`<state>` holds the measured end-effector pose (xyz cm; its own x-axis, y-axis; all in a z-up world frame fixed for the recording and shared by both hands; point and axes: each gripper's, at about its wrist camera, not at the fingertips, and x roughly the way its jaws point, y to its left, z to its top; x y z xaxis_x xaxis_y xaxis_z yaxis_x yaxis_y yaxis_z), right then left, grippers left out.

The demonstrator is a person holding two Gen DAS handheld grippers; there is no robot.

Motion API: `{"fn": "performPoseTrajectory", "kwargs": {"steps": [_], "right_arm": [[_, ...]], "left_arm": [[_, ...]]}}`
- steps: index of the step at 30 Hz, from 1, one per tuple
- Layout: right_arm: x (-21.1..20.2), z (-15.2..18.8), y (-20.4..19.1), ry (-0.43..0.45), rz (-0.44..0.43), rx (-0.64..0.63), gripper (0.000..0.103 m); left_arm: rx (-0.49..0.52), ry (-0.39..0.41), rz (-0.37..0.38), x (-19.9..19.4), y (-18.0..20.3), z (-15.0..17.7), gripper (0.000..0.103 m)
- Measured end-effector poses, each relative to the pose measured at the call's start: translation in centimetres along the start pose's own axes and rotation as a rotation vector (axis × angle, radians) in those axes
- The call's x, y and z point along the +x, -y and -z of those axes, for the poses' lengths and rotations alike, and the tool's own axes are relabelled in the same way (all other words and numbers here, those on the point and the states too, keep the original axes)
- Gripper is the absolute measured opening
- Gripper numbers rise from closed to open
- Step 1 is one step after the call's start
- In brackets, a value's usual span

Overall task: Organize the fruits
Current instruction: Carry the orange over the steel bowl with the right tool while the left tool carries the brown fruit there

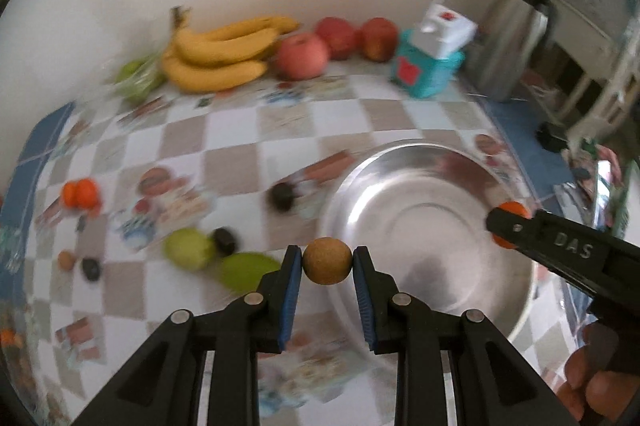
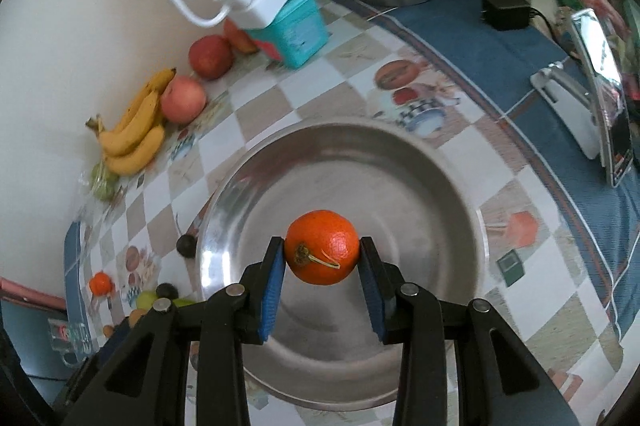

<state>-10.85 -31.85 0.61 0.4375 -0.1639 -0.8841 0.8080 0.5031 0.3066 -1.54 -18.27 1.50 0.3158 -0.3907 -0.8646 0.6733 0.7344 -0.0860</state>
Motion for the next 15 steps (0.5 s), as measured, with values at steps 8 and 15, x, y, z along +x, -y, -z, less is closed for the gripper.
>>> {"fn": "performPoseTrajectory", "kwargs": {"steps": [8, 15], "right_arm": [[0.7, -0.4, 1.1, -0.014, 0.021, 0.024, 0.038], [3.5, 0.1, 1.8, -0.100, 0.047, 0.040, 0.038]], "left_arm": [[0.036, -0.031, 0.022, 3.2, 2.0, 0.2, 0.028], [0.042, -0.062, 0.002, 4.9, 2.3, 0.9, 0.029]]}}
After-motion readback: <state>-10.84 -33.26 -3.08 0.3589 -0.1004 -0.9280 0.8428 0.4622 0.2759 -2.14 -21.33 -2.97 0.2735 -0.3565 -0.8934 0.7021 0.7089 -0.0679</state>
